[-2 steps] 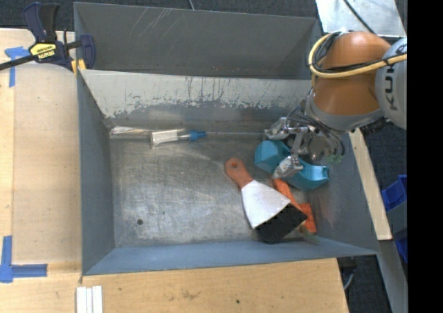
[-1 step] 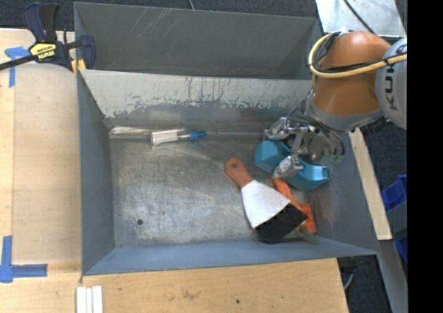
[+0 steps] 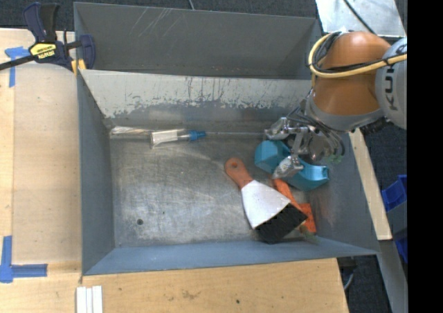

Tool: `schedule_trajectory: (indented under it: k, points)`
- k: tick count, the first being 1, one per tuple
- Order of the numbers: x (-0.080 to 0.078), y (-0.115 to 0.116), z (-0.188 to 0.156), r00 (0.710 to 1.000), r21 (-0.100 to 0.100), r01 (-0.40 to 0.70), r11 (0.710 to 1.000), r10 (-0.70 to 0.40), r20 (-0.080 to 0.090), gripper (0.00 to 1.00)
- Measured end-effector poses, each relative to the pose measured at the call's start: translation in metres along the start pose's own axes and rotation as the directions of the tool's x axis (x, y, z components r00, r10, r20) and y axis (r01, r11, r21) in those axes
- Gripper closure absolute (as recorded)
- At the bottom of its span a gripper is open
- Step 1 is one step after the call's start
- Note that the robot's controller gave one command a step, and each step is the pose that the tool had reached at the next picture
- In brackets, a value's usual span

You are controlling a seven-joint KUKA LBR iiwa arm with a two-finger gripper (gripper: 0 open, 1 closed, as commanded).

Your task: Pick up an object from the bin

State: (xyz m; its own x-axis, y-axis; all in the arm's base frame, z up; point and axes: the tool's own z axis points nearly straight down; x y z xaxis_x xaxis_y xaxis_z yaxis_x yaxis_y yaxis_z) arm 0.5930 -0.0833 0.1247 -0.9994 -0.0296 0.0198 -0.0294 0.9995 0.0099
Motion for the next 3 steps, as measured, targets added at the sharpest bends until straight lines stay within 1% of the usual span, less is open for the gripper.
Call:
schedule_trajectory:
  k: [3]
  points:
    - [0.0,0.0,0.0,1.0,0.0,0.0,1.0,0.0,0.0,1.0]
